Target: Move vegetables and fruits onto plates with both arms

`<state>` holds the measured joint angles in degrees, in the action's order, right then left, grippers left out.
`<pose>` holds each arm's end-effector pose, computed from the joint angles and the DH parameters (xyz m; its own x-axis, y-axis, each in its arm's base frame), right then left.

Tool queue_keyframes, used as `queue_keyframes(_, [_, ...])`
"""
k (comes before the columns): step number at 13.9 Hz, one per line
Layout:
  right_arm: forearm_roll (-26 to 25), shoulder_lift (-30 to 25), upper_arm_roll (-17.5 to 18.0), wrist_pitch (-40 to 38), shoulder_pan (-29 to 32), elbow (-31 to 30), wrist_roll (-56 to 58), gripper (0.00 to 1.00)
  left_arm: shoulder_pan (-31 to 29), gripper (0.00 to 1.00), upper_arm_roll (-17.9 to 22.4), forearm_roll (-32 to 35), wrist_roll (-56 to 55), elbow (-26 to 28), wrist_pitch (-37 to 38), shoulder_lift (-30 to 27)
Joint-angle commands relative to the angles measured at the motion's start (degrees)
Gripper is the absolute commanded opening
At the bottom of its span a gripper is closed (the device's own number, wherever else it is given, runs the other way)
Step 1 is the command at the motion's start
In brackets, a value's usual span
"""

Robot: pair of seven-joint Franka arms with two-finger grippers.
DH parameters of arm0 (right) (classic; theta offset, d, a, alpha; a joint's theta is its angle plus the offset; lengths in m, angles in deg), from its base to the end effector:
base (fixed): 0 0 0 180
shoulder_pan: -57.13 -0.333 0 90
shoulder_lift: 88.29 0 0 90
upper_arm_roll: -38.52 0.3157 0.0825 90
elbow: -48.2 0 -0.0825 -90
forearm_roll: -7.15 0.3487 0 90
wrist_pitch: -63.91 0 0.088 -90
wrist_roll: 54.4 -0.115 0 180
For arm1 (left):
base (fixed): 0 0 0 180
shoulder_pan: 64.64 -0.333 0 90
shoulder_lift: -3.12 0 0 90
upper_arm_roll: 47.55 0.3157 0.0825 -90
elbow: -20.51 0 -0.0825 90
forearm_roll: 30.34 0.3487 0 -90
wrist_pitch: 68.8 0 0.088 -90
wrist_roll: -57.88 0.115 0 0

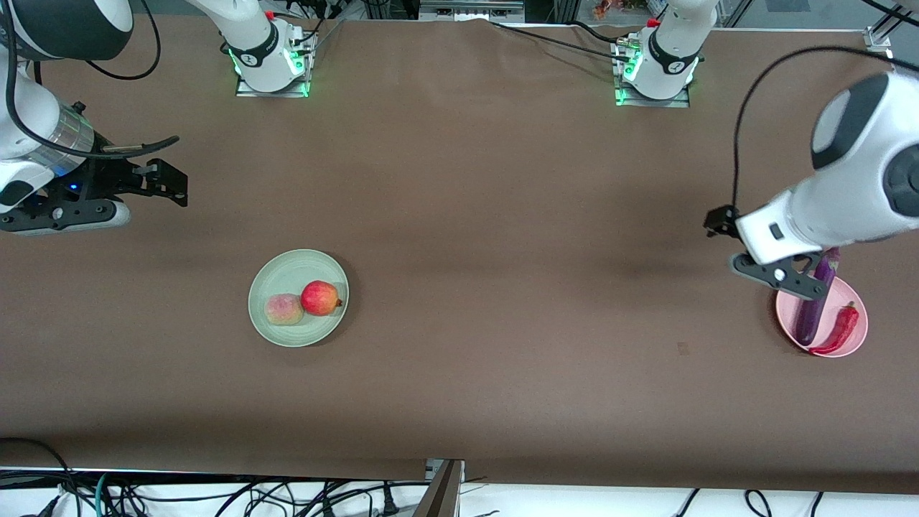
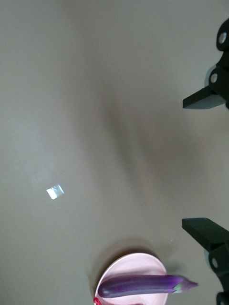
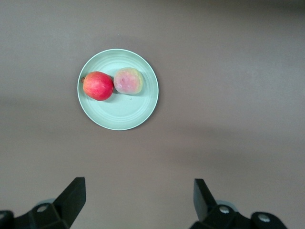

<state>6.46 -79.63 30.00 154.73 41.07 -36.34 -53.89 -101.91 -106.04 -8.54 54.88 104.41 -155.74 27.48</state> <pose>0.5591 0.0791 0.5779 0.9892 0.1409 -0.0402 0.1423 -0.9892 0.0340 0.5824 -0.0778 0.5101 0.9361 -0.3085 -0.1692 -0.3173 -0.9479 -0.0273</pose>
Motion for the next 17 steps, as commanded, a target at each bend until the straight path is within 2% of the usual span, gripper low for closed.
queue_keyframes(1, [-0.97, -0.05, 0.26, -0.55, -0.02, 0.34, 0.63, 1.00, 0.52, 1.00, 1.44, -2.72, -3.67, -2.52, 1.86, -7.72])
queue_keyframes(2, [-0.89, -0.05, 0.26, -0.55, -0.02, 0.34, 0.63, 1.00, 2.44, 1.00, 5.63, -3.68, -3.77, -2.52, 1.95, -8.80])
queue_keyframes(3, [-0.89, -0.05, 0.26, -0.55, -0.02, 0.34, 0.63, 1.00, 7.07, 1.00, 13.85, -8.04, -3.68, -2.43, 1.25, -10.90])
queue_keyframes(5, [-0.89, -0.05, 0.26, -0.55, -0.02, 0.26, 0.63, 1.00, 21.02, 1.00, 34.84, -21.57, -3.86, -0.25, -3.22, -15.46])
queue_keyframes(6, [-0.89, -0.05, 0.26, -0.55, -0.02, 0.26, 0.63, 1.00, 27.53, 1.00, 43.29, -22.32, -3.77, 2.20, -4.37, -18.27])
queue_keyframes(7, [-0.89, -0.05, 0.26, -0.55, -0.02, 0.34, 0.54, 1.00, 31.08, 1.00, 48.69, -22.85, -3.59, 4.06, -6.12, -19.95])
queue_keyframes(9, [-0.89, -0.05, 0.26, -0.55, -0.02, 0.26, 0.63, 1.00, 37.93, 1.00, 56.26, -21.72, -2.02, 9.23, -6.58, -24.34])
queue_keyframes(10, [-0.89, -0.05, 0.26, -0.64, -0.02, 0.26, 0.63, 1.00, 40.15, 1.00, 58.74, -19.36, -1.40, 11.96, -6.66, -26.02])
queue_keyframes(12, [-0.89, -0.05, 0.26, -0.55, -0.02, 0.17, 0.63, 1.00, 40.96, 1.00, 59.99, -19.16, 0.09, 13.13, -6.75, -26.47])
queue_keyframes(17, [-0.80, -0.05, 0.26, -0.64, -0.02, 0.17, 0.63, 1.00, 37.79, 1.00, 57.01, -19.43, 0.19, 12.60, -7.63, -24.98])
